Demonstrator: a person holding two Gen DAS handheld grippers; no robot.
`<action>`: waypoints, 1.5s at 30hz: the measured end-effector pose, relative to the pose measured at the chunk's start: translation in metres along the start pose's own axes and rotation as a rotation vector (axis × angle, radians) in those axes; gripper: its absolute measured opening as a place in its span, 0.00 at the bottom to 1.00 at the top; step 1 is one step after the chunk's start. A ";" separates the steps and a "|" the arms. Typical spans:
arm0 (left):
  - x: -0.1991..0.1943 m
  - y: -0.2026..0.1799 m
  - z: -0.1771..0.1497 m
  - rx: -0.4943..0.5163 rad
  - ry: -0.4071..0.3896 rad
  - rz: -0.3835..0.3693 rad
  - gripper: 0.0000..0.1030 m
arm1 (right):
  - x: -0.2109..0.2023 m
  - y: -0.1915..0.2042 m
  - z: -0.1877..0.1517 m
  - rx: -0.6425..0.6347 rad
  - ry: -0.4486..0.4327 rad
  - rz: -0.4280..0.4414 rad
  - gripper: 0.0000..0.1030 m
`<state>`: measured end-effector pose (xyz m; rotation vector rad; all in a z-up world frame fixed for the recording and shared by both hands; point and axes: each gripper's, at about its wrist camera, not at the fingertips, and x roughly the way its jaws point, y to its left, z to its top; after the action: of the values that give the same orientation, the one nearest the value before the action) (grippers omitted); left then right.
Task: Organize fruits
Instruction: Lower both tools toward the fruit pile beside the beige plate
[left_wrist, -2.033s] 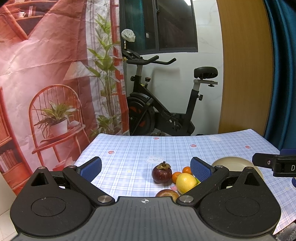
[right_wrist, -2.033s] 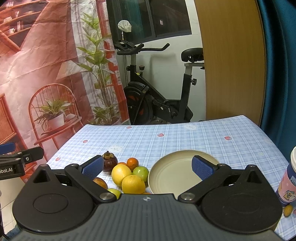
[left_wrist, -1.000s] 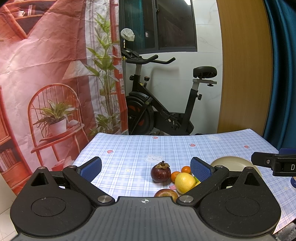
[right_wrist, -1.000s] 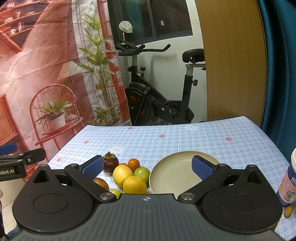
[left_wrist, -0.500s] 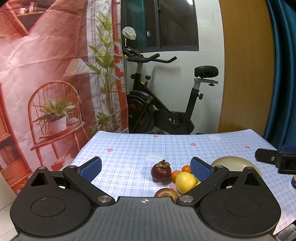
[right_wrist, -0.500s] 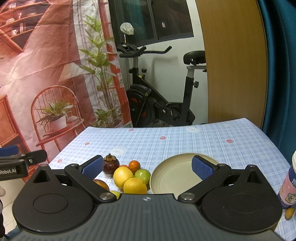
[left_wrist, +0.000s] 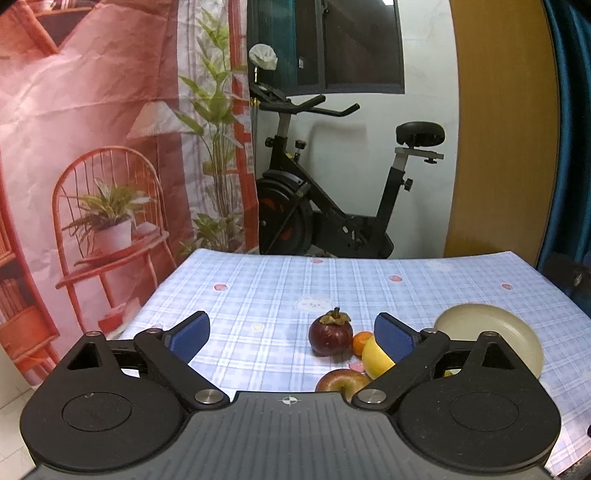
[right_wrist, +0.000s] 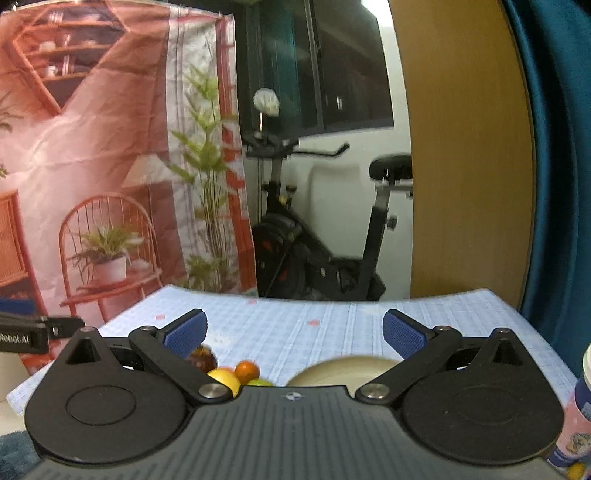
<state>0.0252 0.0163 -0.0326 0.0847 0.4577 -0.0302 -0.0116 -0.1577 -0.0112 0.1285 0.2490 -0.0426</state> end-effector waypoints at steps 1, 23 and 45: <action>0.003 0.001 -0.001 -0.003 0.000 0.002 0.91 | 0.000 -0.002 -0.001 -0.005 -0.021 -0.002 1.00; 0.032 0.008 -0.027 -0.089 0.113 -0.138 0.88 | 0.005 -0.029 -0.025 0.027 0.111 0.041 0.99; 0.042 -0.009 -0.069 0.032 0.216 -0.248 0.36 | 0.012 -0.026 -0.092 -0.038 0.236 0.079 0.28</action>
<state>0.0320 0.0133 -0.1133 0.0629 0.6820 -0.2739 -0.0240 -0.1719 -0.1060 0.1052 0.4803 0.0562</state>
